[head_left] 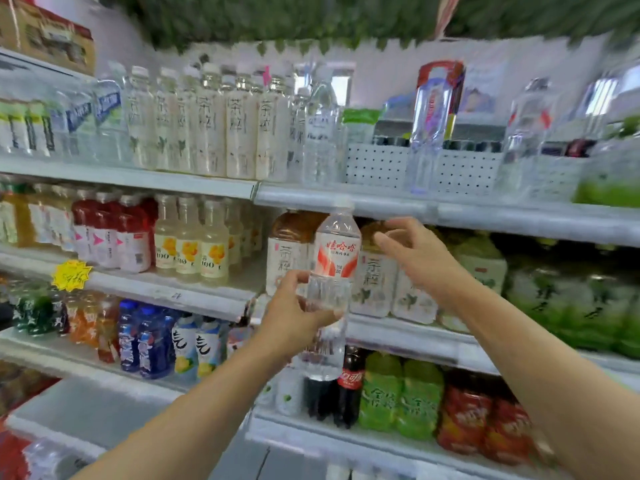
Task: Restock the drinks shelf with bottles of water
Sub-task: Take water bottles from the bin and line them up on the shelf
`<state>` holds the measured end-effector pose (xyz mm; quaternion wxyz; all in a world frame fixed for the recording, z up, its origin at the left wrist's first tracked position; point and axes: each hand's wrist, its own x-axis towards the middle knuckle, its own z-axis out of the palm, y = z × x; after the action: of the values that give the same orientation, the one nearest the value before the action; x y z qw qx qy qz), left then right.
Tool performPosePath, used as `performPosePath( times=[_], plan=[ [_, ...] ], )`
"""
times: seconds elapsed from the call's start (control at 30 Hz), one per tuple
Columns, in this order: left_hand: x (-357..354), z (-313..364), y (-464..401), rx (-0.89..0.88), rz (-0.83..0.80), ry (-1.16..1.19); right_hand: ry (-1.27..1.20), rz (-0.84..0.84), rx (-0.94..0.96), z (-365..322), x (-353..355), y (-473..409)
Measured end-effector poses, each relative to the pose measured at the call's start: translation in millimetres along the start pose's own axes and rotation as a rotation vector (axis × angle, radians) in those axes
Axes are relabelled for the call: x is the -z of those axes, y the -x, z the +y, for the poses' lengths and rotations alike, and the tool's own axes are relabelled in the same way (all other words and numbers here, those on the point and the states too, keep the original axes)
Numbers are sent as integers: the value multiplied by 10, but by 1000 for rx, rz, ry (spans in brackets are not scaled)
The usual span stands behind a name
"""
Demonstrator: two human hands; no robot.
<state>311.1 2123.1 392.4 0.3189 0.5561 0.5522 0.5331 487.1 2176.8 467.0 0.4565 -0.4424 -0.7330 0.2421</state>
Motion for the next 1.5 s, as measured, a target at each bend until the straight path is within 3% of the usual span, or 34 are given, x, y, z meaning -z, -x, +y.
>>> performPosePath(
  times=[0.17,0.4,0.83,1.17,1.5],
  plan=[
    [-494,461,-183,-84,-93,19,232,188,-7,122,773,93],
    [-1316,1063,-295,-154,-212,102,387,314,-95,384,1704,359],
    [-2793,2163,-662,-319,-246,184,580,393,-154,924,3119,212],
    [-3620,2950,-1229,-397,-118,248,625,374,-87,1395,3605,-104],
    [-4174,2876,-1625,-362,-86,198,714,352,-42,1805,3621,-198]
  ],
)
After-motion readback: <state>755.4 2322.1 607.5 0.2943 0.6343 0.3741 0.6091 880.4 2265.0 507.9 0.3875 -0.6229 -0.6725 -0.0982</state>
